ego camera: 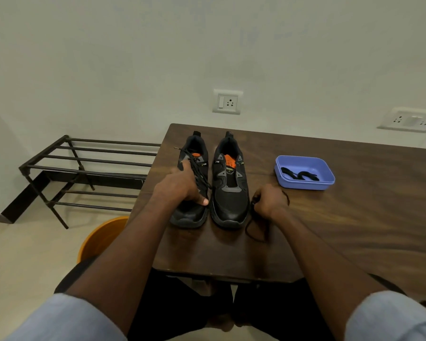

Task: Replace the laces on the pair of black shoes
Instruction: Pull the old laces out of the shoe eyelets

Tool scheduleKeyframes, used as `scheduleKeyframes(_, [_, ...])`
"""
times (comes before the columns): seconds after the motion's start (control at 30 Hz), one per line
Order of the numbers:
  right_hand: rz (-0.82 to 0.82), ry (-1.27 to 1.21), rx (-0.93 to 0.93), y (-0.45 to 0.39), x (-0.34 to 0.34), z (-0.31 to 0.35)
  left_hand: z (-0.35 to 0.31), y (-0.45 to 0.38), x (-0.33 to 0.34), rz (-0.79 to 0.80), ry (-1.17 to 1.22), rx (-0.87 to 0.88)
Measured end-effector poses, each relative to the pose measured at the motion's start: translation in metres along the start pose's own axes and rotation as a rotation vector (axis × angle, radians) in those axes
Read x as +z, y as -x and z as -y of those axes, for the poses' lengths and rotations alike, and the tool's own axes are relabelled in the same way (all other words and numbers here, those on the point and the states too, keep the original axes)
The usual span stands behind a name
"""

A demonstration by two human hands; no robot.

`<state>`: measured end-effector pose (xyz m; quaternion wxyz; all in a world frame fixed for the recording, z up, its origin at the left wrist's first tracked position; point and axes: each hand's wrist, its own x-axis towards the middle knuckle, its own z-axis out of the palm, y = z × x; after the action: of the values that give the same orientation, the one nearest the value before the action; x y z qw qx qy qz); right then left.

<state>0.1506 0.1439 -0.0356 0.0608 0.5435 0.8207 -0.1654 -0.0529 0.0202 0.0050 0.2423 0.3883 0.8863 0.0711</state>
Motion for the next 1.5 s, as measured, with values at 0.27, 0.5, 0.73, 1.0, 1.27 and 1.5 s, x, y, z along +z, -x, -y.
scheduleKeyframes(0.27, [0.135,0.033,0.098,-0.009,-0.016,-0.008,0.001,-0.008,-0.006,-0.036,0.033,0.028])
scheduleKeyframes(0.5, [0.098,0.054,0.086,0.0,-0.037,-0.003,-0.002,-0.001,-0.013,-0.145,0.024,0.081])
scheduleKeyframes(0.73, [0.081,-0.763,-0.032,0.037,-0.107,0.018,-0.042,0.025,-0.03,-0.098,0.498,0.577])
scheduleKeyframes(1.0, [0.199,-1.849,-0.407,0.079,-0.155,0.037,-0.064,0.038,0.005,0.429,0.682,0.767])
scheduleKeyframes(1.27, [-0.318,-1.146,-0.149,0.051,-0.113,0.029,-0.059,0.022,-0.008,0.273,1.464,0.321])
scheduleKeyframes(1.5, [-0.229,-0.92,-0.284,0.045,-0.058,0.089,-0.067,0.023,-0.009,0.277,2.024,0.027])
